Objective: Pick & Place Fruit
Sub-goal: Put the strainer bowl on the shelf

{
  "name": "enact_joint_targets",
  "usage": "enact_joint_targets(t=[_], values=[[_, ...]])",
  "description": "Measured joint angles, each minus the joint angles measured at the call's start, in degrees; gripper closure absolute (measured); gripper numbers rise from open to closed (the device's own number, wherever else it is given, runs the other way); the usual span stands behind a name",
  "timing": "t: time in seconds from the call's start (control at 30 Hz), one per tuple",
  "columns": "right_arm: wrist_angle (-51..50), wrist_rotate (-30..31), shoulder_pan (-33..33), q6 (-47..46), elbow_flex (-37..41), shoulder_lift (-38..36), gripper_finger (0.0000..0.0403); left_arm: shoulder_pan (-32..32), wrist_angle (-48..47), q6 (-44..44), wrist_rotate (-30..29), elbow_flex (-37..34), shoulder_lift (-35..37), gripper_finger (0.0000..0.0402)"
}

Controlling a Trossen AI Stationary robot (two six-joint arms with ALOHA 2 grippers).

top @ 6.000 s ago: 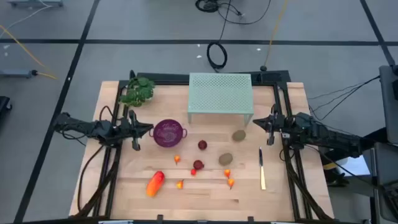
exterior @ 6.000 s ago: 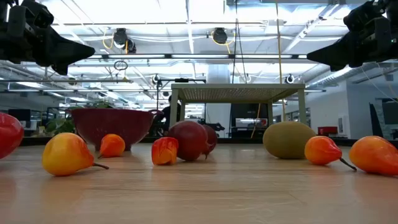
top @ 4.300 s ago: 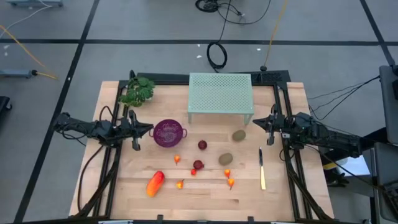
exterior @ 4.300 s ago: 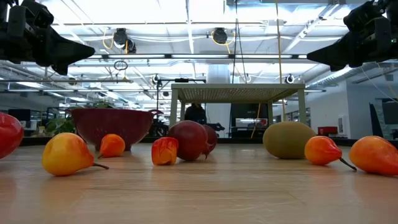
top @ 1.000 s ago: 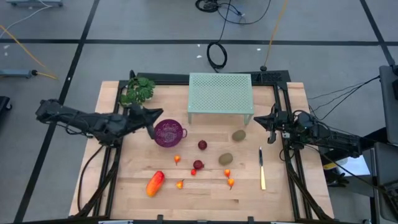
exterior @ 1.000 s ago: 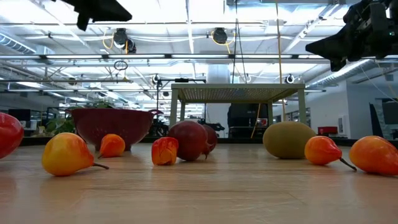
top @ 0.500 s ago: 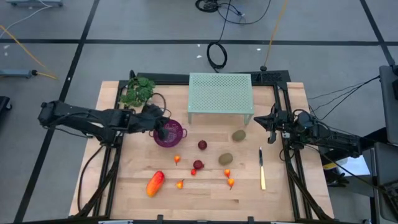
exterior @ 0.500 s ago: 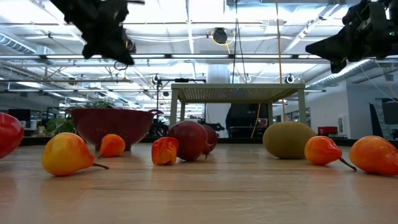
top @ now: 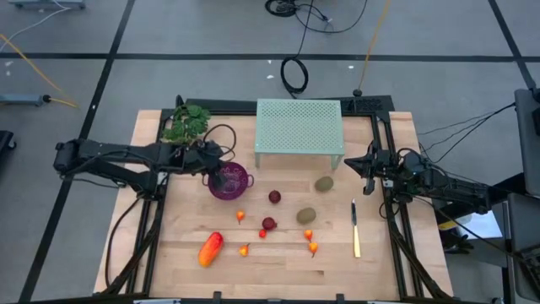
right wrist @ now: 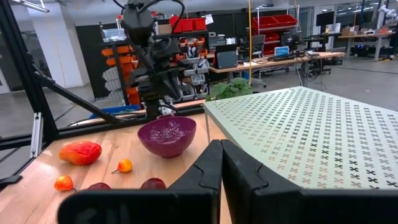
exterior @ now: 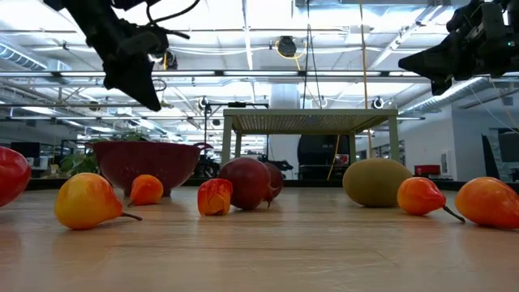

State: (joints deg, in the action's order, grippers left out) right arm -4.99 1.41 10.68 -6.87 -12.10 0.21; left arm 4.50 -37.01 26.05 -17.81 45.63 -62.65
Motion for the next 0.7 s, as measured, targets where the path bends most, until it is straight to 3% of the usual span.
enact_joint_targets(t=[0.17, 0.37, 0.53, 0.7], values=[[0.00, 0.00, -0.01, 0.02, 0.00, 0.00, 0.0403, 1.98, -0.50, 0.14, 1.28, 0.00, 0.00, 0.0346], [0.00, 0.00, -0.02, 0.02, 0.00, 0.00, 0.0403, 3.26, -0.50, -0.03, 1.94, 0.00, 0.00, 0.0253], [0.01, 0.00, -0.01, 0.02, 0.00, 0.00, 0.0403, 4.52, -0.82, -0.03, 6.14, 0.00, 0.00, 0.0170], [0.00, 0.00, 0.00, 0.02, 0.00, 0.00, 0.0403, 6.13, -4.11, -1.47, 7.78, 0.00, -0.54, 0.0125]])
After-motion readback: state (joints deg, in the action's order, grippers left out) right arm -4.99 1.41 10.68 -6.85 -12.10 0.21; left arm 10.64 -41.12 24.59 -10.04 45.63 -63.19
